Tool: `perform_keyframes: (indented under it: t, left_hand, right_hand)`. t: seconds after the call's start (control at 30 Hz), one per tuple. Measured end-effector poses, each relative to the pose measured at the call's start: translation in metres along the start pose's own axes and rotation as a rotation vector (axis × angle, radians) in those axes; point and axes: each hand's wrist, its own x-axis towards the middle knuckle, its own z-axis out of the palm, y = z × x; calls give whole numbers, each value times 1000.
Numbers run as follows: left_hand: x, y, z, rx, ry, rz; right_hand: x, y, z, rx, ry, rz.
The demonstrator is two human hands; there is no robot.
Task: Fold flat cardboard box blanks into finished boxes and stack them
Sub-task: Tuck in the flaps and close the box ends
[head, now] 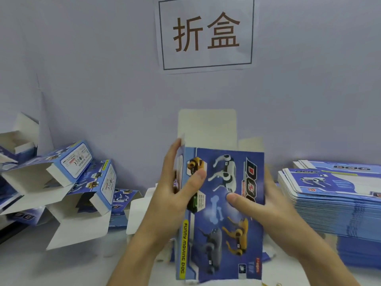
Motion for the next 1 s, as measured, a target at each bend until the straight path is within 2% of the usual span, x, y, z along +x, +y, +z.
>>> perform_keyframes:
  t: [0.17,0.43,0.57,0.67,0.77,0.9,1.0]
  left_hand:
    - [-4,-9,4,-45,-2,66]
    - [-3,-4,6,109,113,130]
    - [-2,-3,11,0,189,51]
    - [-3,-5,16,-122,275,-62]
    - [-3,-5,17,-95,272,-49]
    - [-2,-7,15,-229,260,-39]
    - [-1,-9,13,-221,244,-75]
  right_hand:
    - [1,-1,3,39,54,-20]
    - [2,-6,18,60,101,-62]
    - [1,-9,22,143,54,-20]
    - [4,-7,28,91,204,-10]
    - [7,-7,30,-13,287,2]
    - [6,-6,28,122,282,116]
    - [9,-4,25,163,181,142]
